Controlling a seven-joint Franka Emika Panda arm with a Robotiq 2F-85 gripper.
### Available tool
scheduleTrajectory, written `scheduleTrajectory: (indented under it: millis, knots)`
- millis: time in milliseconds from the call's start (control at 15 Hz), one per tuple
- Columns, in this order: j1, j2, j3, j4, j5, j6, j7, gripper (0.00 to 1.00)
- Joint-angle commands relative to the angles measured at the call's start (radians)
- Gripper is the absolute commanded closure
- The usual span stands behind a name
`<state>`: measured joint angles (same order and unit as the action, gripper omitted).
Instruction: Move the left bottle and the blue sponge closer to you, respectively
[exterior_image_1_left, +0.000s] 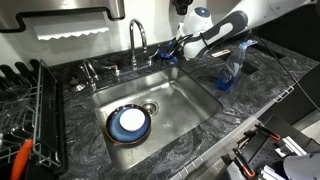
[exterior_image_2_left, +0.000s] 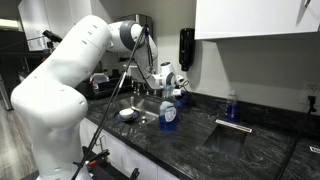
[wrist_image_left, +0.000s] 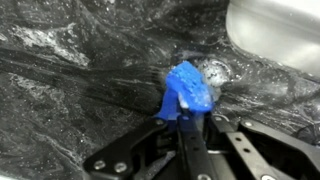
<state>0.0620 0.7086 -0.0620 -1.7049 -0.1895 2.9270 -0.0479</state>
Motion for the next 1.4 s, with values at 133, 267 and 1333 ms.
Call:
scheduleTrajectory:
  millis: [133,267,1333]
  knots:
    - [0.112,-0.072,-0.129,-0.05,-0.039,-0.033,0.097,0.97]
    - [0.146,-0.092,-0.162,-0.066,-0.054,-0.045,0.129,0.97]
    - [0.181,-0.393,-0.17,-0.419,-0.158,-0.195,0.316,0.97]
